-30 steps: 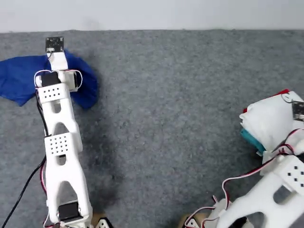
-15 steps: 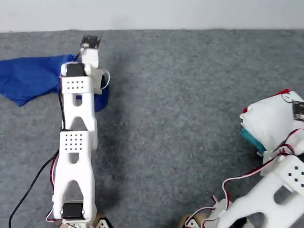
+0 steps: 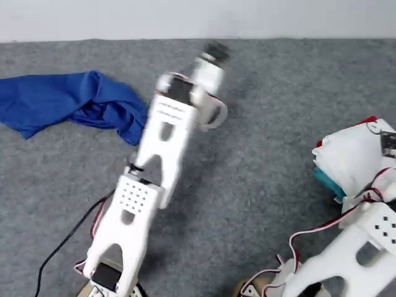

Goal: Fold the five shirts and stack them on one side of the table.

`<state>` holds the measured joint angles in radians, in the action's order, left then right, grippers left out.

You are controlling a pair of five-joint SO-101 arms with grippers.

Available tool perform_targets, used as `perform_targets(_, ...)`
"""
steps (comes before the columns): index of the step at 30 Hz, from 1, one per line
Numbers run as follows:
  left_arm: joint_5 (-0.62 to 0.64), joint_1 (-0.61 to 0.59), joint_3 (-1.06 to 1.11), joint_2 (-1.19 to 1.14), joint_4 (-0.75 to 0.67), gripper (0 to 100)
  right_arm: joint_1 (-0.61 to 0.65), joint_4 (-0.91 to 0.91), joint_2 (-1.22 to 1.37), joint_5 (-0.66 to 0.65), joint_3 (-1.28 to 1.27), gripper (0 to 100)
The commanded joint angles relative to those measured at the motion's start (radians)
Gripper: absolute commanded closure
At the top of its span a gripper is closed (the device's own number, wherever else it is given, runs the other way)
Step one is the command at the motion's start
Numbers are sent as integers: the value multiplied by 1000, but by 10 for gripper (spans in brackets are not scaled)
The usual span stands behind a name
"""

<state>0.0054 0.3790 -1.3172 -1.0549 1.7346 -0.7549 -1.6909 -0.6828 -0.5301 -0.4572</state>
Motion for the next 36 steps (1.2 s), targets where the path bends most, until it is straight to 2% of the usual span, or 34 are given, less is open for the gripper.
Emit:
perform_targets(1, 2, -44, 18, 94, 23, 989, 4, -7, -33, -2, 31, 815)
perform_targets(7, 8, -269, 61, 51, 23, 979, 5, -7, -33, -2, 29, 813)
perform_targets(13, 2, -430, 124, -38, 23, 859, 7, -7, -33, -2, 29, 813)
perform_targets(18, 2, -489, 124, -46, 23, 823, 8, -7, -33, -2, 29, 815)
perform_targets(25, 6, -526, 134, -95, 17, 698, 8, -5, -33, -2, 29, 815)
perform_targets(30, 12, -525, 134, -161, -6, 723, 8, -4, -33, -2, 29, 815)
perform_targets(36, 149, -525, 39, -172, -5, 889, 8, -2, -33, -2, 29, 815)
